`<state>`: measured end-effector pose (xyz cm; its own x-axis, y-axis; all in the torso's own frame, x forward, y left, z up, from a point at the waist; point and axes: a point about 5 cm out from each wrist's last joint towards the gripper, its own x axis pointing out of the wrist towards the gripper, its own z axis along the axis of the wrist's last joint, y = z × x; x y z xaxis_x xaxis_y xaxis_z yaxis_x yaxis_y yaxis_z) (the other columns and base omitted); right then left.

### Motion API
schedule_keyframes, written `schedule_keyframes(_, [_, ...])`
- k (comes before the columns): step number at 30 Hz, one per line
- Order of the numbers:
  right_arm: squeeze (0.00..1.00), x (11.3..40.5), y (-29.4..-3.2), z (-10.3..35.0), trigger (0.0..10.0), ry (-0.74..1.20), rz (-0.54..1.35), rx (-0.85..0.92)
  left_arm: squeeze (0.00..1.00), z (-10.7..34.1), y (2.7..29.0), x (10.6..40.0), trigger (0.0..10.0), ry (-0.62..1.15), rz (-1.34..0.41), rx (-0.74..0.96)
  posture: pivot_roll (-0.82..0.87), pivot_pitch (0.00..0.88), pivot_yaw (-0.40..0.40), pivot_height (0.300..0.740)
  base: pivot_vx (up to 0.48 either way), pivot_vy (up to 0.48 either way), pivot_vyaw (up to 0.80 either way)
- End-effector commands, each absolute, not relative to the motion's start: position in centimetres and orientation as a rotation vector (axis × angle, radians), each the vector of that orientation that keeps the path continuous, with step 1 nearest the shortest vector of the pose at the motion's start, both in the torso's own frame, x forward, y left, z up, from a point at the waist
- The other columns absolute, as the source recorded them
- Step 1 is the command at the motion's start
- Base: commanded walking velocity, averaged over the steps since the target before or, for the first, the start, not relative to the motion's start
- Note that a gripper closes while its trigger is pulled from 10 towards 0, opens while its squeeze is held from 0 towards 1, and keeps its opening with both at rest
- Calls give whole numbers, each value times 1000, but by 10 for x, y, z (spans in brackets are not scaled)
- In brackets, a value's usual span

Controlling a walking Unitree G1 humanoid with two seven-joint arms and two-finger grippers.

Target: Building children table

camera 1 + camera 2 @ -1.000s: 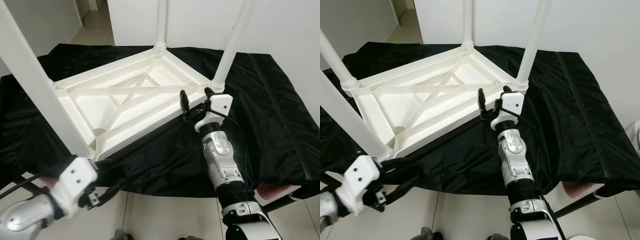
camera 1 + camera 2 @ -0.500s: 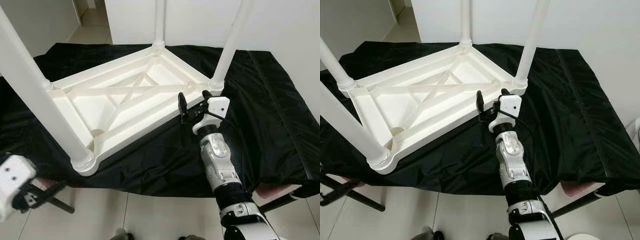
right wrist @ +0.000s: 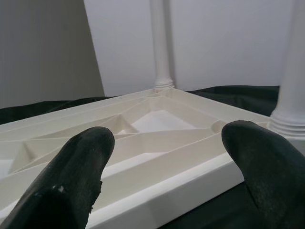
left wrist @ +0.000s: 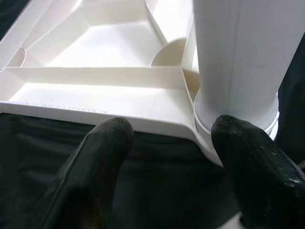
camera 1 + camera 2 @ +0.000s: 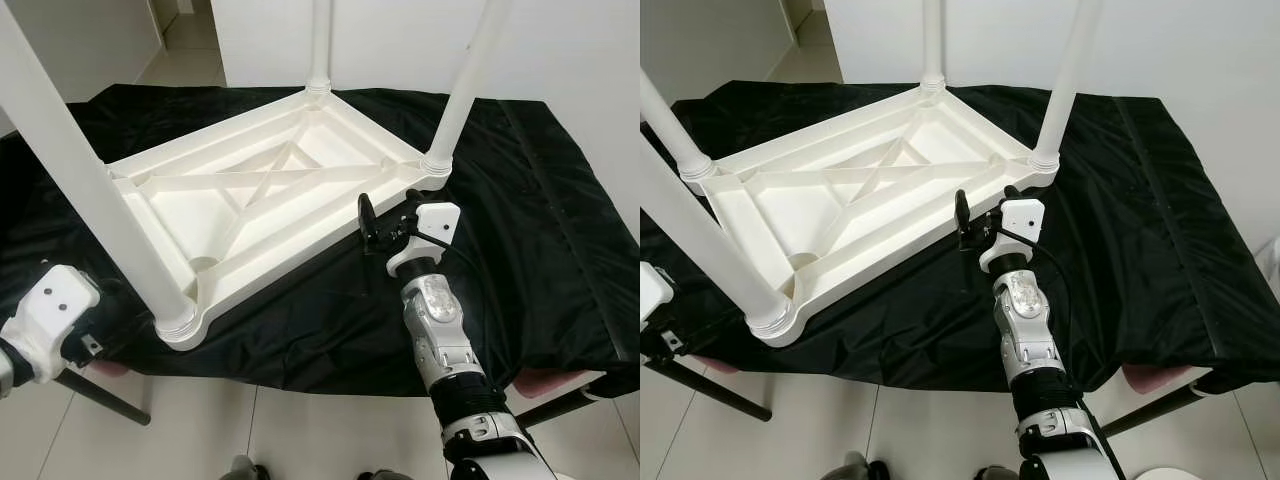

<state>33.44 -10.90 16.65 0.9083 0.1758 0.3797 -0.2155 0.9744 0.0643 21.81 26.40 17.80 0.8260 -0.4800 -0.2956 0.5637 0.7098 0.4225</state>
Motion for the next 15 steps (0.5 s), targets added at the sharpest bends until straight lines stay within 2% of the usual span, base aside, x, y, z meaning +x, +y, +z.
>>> schedule_keyframes(1, [0,332,-105,167,10000,-386,215,104,0,190,272,229,10000,21,-169,523,-3,118,37,740,0,0,0])
schedule_keyframes(3, [0,332,-104,166,10000,-385,218,105,0,188,267,228,10000,15,-168,491,1,114,33,740,0,0,0])
schedule_keyframes(7, [0,332,-103,164,10000,-367,224,106,0,180,252,223,10000,12,-226,438,4,158,32,740,0,0,0])
schedule_keyframes(15, [0,333,-101,168,10000,-367,254,92,0,161,216,209,10000,5,-448,324,-13,164,5,740,0,0,0])
